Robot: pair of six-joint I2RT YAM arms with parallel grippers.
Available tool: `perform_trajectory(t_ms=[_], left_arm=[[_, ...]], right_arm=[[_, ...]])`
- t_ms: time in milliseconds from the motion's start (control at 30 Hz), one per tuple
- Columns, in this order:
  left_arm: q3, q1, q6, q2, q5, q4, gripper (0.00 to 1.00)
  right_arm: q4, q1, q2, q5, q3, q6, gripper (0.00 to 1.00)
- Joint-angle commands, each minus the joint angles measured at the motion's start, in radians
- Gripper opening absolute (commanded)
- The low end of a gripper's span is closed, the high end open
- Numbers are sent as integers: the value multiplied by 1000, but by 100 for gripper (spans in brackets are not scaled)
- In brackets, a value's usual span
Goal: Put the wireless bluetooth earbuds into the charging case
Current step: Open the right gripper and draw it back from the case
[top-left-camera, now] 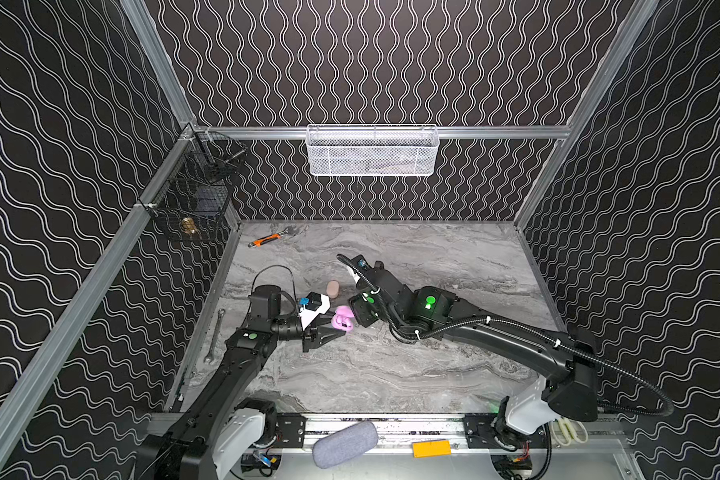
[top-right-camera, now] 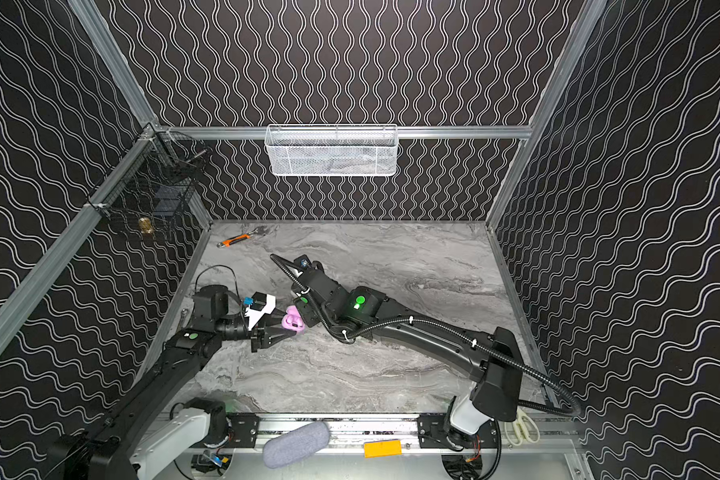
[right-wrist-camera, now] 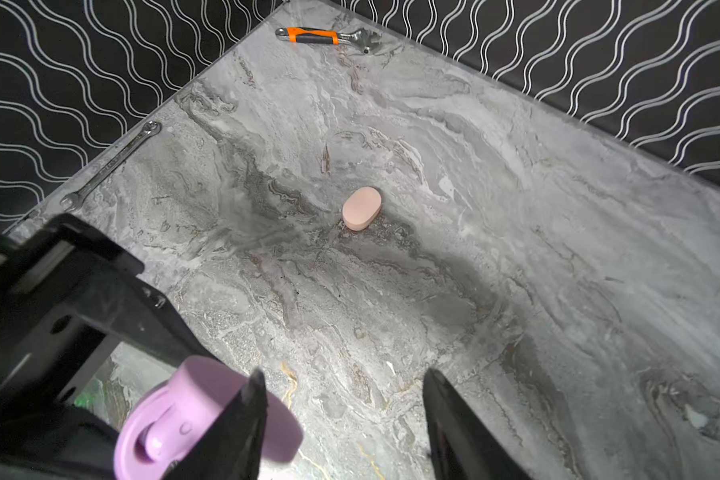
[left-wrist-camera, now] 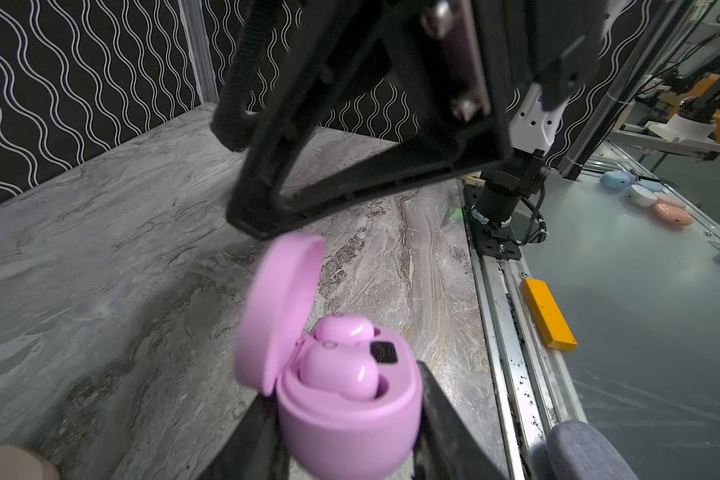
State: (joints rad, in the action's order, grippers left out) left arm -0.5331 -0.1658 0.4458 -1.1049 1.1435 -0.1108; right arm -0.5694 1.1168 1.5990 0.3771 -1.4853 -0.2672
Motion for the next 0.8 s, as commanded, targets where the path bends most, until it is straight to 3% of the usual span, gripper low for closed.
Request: perform_trajectory(t_ms=[0, 767], left_arm=[[5, 0, -33, -3, -45, 81, 36], [10, -1, -78, -18, -154, 140, 37]], right_arm=[[55, -9, 8, 0, 13, -81, 62], [157, -65, -86, -19, 151, -147, 64]])
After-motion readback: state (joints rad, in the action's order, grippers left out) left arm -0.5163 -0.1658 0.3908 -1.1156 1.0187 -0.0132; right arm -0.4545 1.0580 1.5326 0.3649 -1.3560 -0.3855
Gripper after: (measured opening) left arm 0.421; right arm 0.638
